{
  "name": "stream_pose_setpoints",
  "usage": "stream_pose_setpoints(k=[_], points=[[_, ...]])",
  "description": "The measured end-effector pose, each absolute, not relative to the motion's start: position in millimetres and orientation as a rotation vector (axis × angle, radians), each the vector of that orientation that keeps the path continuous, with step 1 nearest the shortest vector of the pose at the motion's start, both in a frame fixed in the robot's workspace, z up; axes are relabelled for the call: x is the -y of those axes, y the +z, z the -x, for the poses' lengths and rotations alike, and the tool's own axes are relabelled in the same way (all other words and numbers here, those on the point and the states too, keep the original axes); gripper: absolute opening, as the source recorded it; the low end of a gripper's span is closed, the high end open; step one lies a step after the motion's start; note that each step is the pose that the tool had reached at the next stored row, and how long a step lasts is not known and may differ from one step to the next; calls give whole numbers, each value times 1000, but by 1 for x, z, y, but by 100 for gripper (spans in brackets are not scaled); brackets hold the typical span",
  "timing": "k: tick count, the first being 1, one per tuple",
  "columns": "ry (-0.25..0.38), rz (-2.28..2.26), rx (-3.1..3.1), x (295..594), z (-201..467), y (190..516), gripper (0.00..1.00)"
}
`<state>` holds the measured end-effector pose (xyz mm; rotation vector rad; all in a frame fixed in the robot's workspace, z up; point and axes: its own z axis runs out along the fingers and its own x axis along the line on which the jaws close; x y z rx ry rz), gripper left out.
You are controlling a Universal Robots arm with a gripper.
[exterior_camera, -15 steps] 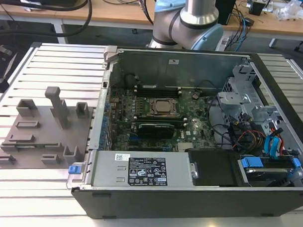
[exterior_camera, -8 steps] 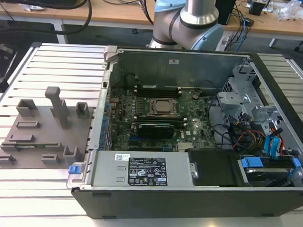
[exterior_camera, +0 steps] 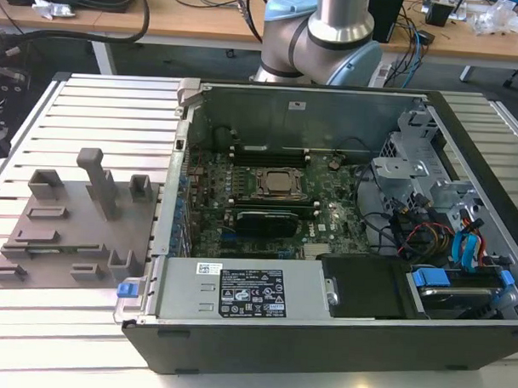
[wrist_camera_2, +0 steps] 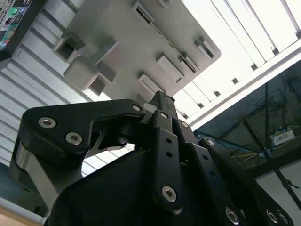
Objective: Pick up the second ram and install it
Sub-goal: 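Pick up the second ram and move it above second insertion slot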
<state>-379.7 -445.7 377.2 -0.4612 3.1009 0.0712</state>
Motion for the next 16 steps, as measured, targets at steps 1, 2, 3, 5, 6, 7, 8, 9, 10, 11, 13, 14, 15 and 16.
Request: stream_pose_setpoints(k=[1,2,3,5,6,7,8,9,10,11,13,14,15,16], points=[[71,504,-3095,446,380,377,10],[71,538,-3090,446,380,377,10],[72,580,-3083,446,380,377,10],[72,650,-3070,446,380,377,10],[72,694,-3061,446,380,377,10],[72,711,-3057,446,380,377,10],[72,728,-3053,446,380,377,10],[72,766,-3045,446,380,377,10],[72,793,-3038,446,380,377,10],[72,809,-3034,446,380,377,10],[72,851,-3023,446,380,377,10],[72,891,-3012,446,380,377,10],[72,920,-3004,446,380,377,10],[72,951,-2995,446,380,377,10]])
